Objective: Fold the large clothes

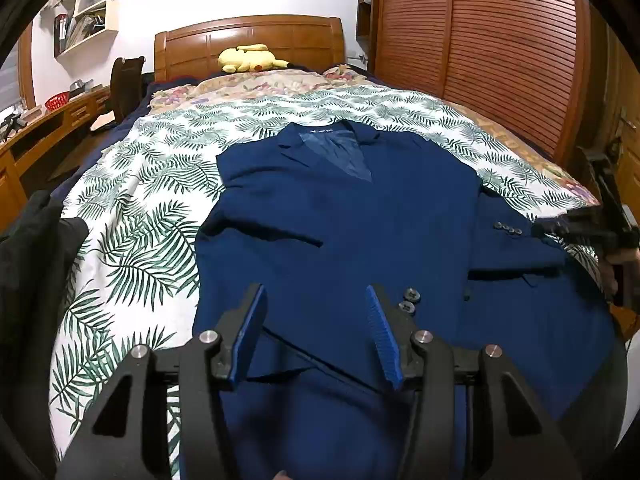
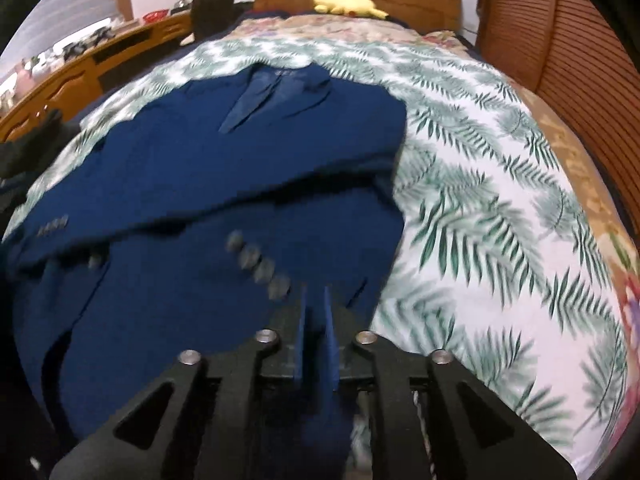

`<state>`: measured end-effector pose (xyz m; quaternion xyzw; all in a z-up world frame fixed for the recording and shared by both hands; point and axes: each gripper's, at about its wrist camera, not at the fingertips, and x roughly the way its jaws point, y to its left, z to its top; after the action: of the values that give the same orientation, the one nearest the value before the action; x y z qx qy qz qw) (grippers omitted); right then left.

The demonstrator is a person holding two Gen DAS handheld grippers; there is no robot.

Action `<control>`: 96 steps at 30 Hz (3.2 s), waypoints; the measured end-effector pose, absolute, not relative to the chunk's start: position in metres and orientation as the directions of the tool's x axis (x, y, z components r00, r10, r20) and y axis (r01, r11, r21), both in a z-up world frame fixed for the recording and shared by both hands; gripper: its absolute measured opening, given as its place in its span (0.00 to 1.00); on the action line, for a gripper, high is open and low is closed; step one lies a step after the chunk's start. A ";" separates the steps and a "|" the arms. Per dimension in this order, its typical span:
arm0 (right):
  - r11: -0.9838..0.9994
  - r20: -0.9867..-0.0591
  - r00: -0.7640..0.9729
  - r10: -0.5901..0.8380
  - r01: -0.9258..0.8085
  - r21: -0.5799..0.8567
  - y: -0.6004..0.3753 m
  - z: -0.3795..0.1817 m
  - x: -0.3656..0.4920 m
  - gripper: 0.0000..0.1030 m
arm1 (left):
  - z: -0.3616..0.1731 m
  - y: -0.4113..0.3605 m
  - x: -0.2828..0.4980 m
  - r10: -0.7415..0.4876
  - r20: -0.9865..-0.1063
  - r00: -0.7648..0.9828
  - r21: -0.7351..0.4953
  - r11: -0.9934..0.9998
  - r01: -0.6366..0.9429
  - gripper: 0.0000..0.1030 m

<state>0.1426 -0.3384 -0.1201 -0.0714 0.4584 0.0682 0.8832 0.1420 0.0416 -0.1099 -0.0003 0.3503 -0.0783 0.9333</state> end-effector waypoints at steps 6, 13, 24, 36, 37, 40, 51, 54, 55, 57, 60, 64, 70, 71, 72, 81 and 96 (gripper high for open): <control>0.984 -0.826 0.560 0.066 -0.175 -0.040 -0.338 -0.130 0.117 0.50 | -0.113 0.045 0.141 -0.140 -0.669 0.730 -0.061 0.989 0.135 0.49; 0.987 -0.831 0.553 0.068 -0.159 -0.025 -0.343 -0.138 0.119 0.60 | -0.109 0.061 0.129 -0.123 -0.674 0.729 -0.081 0.992 0.092 0.49; 0.981 -0.838 0.540 0.074 -0.190 -0.036 -0.341 -0.124 0.082 0.61 | -0.120 0.091 0.076 -0.059 -0.717 0.694 -0.051 0.998 0.033 0.49; 0.981 -0.837 0.545 0.044 -0.182 -0.067 -0.337 -0.118 0.045 0.61 | -0.136 0.108 0.050 -0.050 -0.740 0.670 -0.079 0.997 -0.012 0.49; 0.981 -0.838 0.544 0.041 -0.182 -0.070 -0.337 -0.118 0.044 0.61 | -0.138 0.108 0.048 -0.053 -0.741 0.669 -0.082 0.997 -0.012 0.49; 0.981 -0.842 0.539 0.033 -0.180 -0.077 -0.339 -0.119 0.040 0.61 | -0.143 0.108 0.042 -0.064 -0.745 0.664 -0.093 0.996 -0.008 0.49; 0.978 -0.853 0.520 0.036 -0.194 -0.078 -0.343 -0.124 0.026 0.61 | -0.153 0.108 0.037 -0.084 -0.761 0.643 -0.117 0.993 -0.009 0.49; 0.979 -0.853 0.521 0.040 -0.193 -0.072 -0.343 -0.124 0.024 0.61 | -0.156 0.109 0.036 -0.083 -0.766 0.638 -0.119 0.993 -0.013 0.49; 0.978 -0.853 0.520 0.041 -0.194 -0.071 -0.342 -0.124 0.024 0.61 | -0.156 0.109 0.035 -0.083 -0.767 0.637 -0.118 0.993 -0.013 0.49; 0.977 -0.855 0.517 0.049 -0.203 -0.067 -0.341 -0.124 0.023 0.61 | -0.156 0.108 0.034 -0.085 -0.768 0.635 -0.118 0.993 -0.010 0.49; 0.973 -0.861 0.505 0.061 -0.222 -0.061 -0.338 -0.125 0.018 0.61 | -0.157 0.108 0.028 -0.109 -0.769 0.630 -0.135 0.991 0.007 0.49; 0.970 -0.868 0.492 0.070 -0.236 -0.056 -0.334 -0.127 0.014 0.59 | -0.160 0.108 0.020 -0.125 -0.769 0.627 -0.151 0.988 0.012 0.42; 0.966 -0.859 0.503 0.095 -0.256 -0.043 -0.330 -0.125 0.014 0.11 | -0.146 0.101 0.015 -0.163 -0.744 0.648 -0.176 0.983 0.045 0.05; 0.966 -0.854 0.509 0.102 -0.257 -0.038 -0.329 -0.121 0.014 0.09 | -0.138 0.098 0.015 -0.168 -0.732 0.660 -0.174 0.983 0.057 0.04; 0.967 -0.847 0.521 0.101 -0.251 -0.040 -0.329 -0.117 0.015 0.05 | -0.129 0.096 0.014 -0.174 -0.718 0.674 -0.173 0.982 0.069 0.04; 0.963 -0.695 0.681 0.230 -0.264 0.060 -0.319 -0.048 0.034 0.03 | -0.039 0.077 0.036 -0.197 -0.591 0.783 -0.122 0.980 0.155 0.03; 0.961 -0.765 0.600 0.234 -0.261 0.089 -0.314 -0.085 0.051 0.05 | -0.020 0.044 0.064 -0.217 -0.573 0.791 -0.071 0.974 0.216 0.03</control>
<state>0.0513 -0.3138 -0.0847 -0.0162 0.4253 0.1384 0.8942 0.0641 0.0443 -0.0200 -0.0007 0.3027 -0.1144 0.9462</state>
